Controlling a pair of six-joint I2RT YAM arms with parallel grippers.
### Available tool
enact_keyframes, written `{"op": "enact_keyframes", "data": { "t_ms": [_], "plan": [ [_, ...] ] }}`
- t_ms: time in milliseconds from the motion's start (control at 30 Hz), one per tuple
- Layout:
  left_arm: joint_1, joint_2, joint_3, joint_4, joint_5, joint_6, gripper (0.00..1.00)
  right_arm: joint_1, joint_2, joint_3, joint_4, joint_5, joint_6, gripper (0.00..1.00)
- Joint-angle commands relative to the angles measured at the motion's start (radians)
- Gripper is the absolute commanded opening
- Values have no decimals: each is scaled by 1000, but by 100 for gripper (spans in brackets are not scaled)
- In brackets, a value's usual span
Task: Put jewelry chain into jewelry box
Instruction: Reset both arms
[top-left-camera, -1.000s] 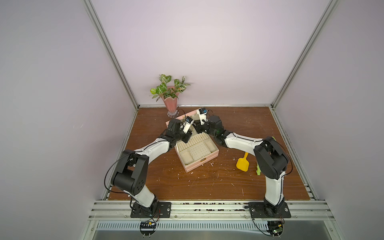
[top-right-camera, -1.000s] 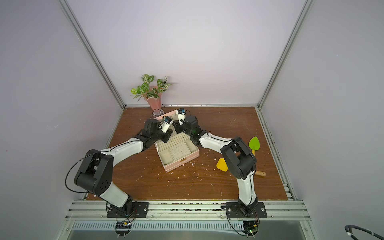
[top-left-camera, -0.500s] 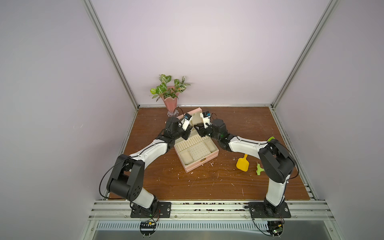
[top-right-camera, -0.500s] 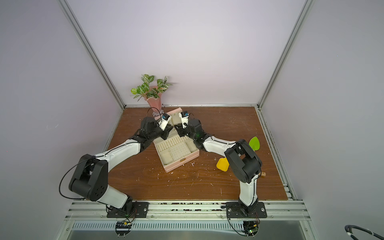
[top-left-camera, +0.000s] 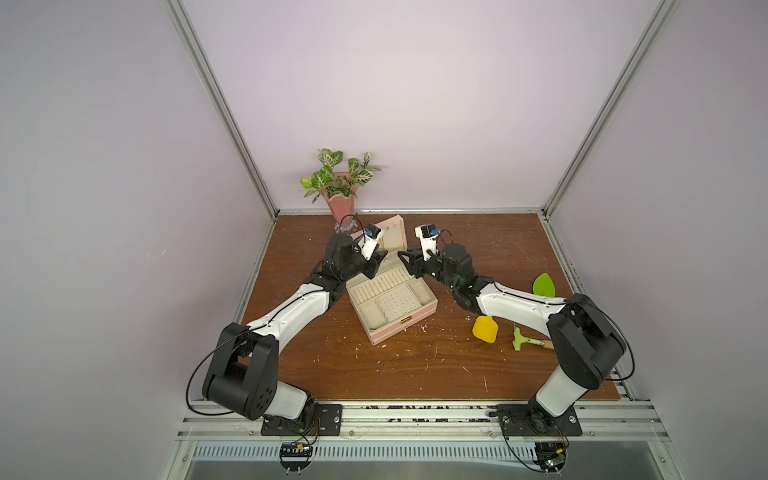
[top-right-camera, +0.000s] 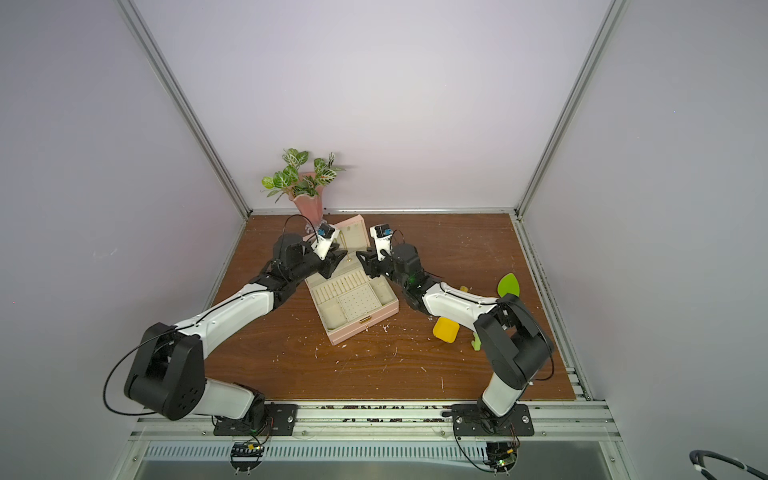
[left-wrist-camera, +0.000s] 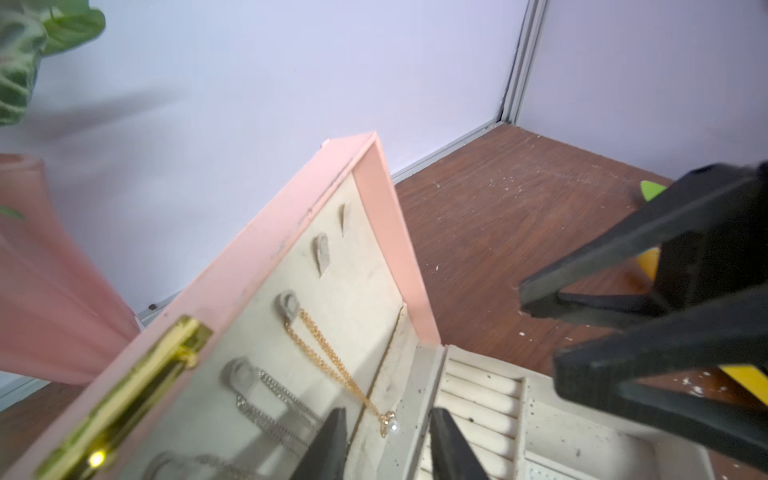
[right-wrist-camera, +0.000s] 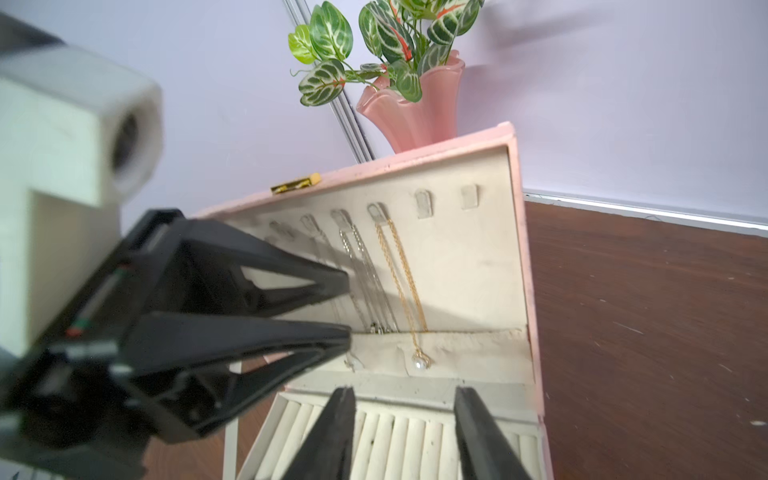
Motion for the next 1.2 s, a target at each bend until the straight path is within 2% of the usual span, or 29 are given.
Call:
{"op": "enact_keyframes", "data": {
  "t_ms": [0, 167, 300, 467, 567, 667, 733, 800, 900, 933, 1067, 1167],
  "plan": [
    [0, -76, -28, -31, 48, -37, 44, -22, -110, -66, 73, 0, -5, 50],
    [-8, -258, -171, 25, 7, -145, 58, -82, -272, -242, 80, 32, -8, 64],
    [-5, -443, -328, 50, -200, -246, 73, -187, -426, -389, 42, 52, -12, 76],
    [41, -569, -499, 87, -459, -337, 80, -393, -558, -504, -22, 43, 0, 83],
    [117, -610, -604, 167, -491, -398, 82, -521, -612, -554, -37, 27, 10, 89],
    [227, -627, -676, 253, -436, -439, 84, -643, -639, -608, -19, 29, 17, 94],
    [285, -610, -715, 328, -399, -433, 86, -695, -645, -665, 27, 62, 12, 95],
    [305, -572, -744, 398, -415, -405, 87, -715, -645, -713, 84, 128, -15, 96],
    [306, -489, -813, 624, -466, -340, 99, -718, -627, -787, 216, 205, -84, 97],
    [306, -445, -837, 709, -479, -323, 98, -717, -613, -808, 271, 218, -110, 98],
    [313, -242, -848, 956, -507, -262, 98, -716, -542, -847, 425, 204, -216, 99],
    [321, -68, -836, 1147, -469, -255, 98, -714, -478, -879, 556, 167, -254, 99]
  ]
}}
